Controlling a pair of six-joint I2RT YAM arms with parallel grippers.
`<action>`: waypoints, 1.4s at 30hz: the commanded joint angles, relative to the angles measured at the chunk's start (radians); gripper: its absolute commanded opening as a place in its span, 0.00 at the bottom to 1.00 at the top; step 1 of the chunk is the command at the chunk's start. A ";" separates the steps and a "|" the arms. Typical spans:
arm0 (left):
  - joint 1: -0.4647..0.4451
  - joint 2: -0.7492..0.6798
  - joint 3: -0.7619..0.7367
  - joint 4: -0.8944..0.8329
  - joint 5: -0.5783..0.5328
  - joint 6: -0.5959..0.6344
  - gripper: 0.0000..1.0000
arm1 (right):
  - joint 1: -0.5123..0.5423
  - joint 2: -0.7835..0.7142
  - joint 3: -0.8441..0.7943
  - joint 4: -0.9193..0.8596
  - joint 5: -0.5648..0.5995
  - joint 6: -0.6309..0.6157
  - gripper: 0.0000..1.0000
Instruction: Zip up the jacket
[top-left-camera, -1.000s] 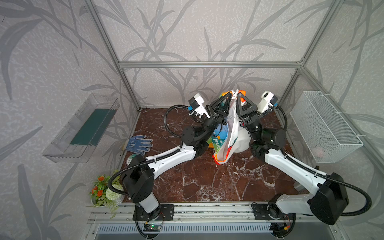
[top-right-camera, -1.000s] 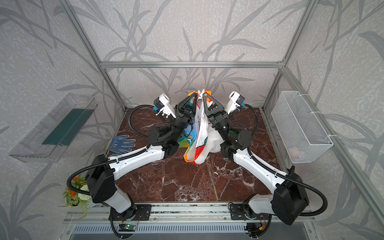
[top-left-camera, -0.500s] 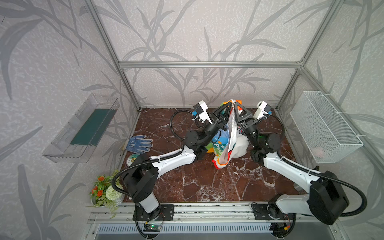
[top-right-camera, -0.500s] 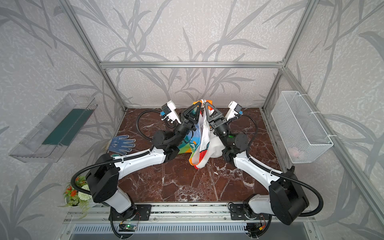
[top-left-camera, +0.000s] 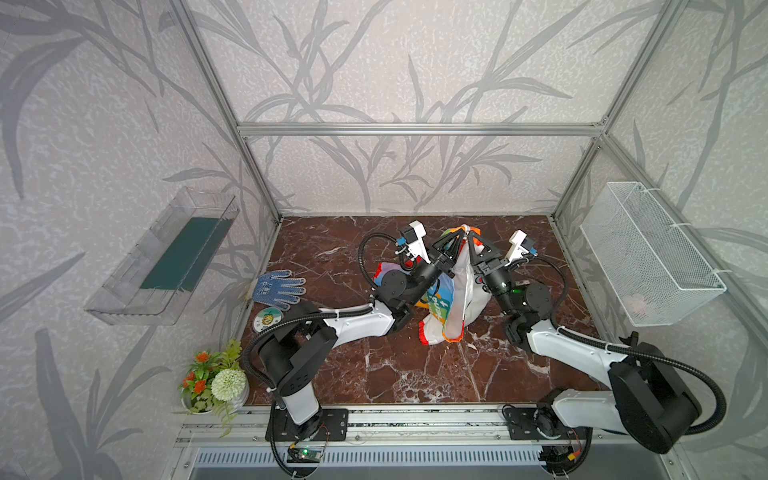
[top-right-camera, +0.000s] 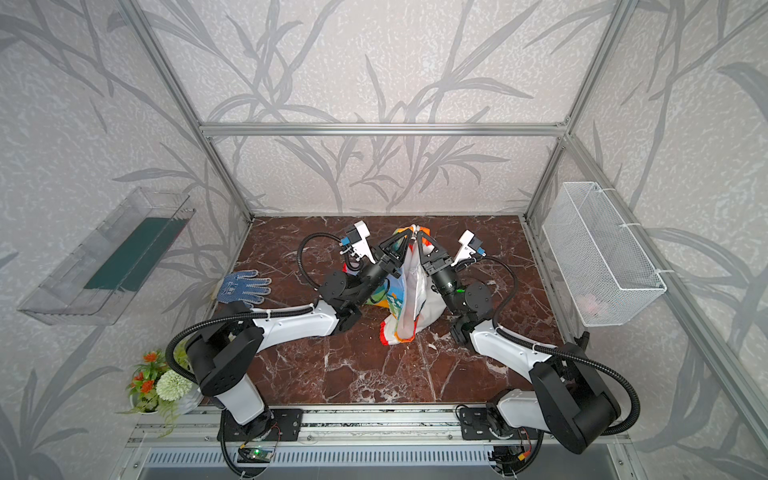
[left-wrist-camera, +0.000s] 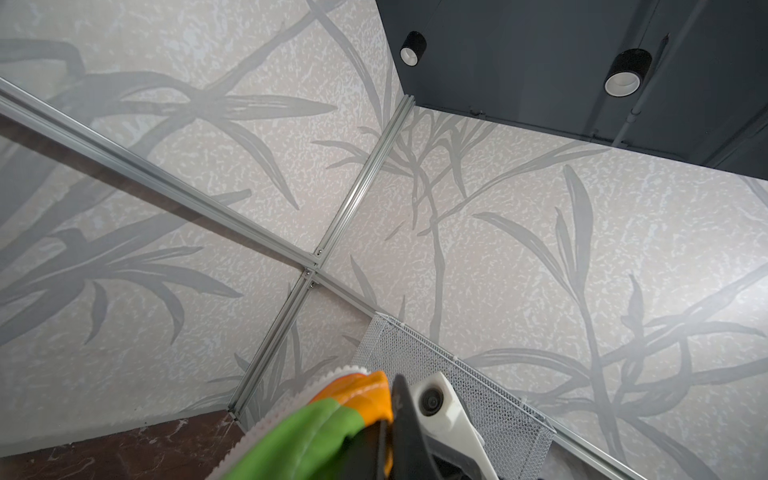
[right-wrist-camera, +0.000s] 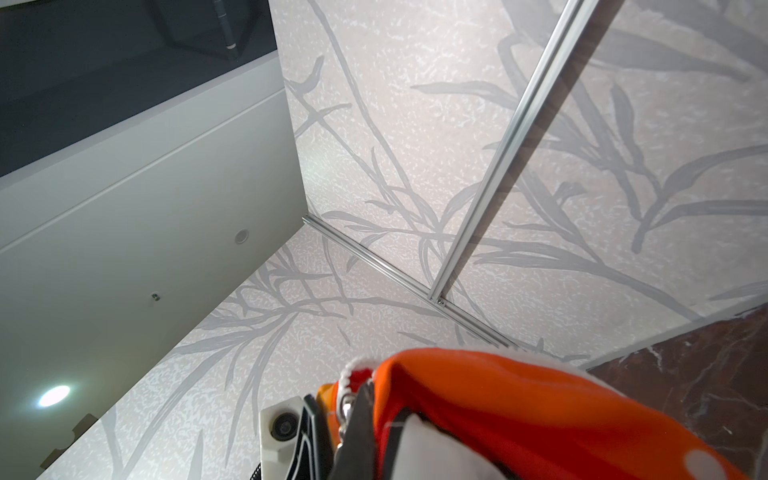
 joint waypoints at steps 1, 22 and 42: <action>0.001 0.019 -0.017 0.033 -0.002 -0.018 0.00 | -0.002 -0.029 -0.030 0.044 0.039 0.007 0.04; 0.001 0.037 -0.024 0.033 -0.009 -0.044 0.00 | 0.000 -0.224 -0.062 -0.390 0.033 0.254 0.67; 0.001 0.040 -0.017 0.033 0.000 -0.043 0.00 | 0.001 -0.322 0.007 -0.586 -0.106 0.325 0.47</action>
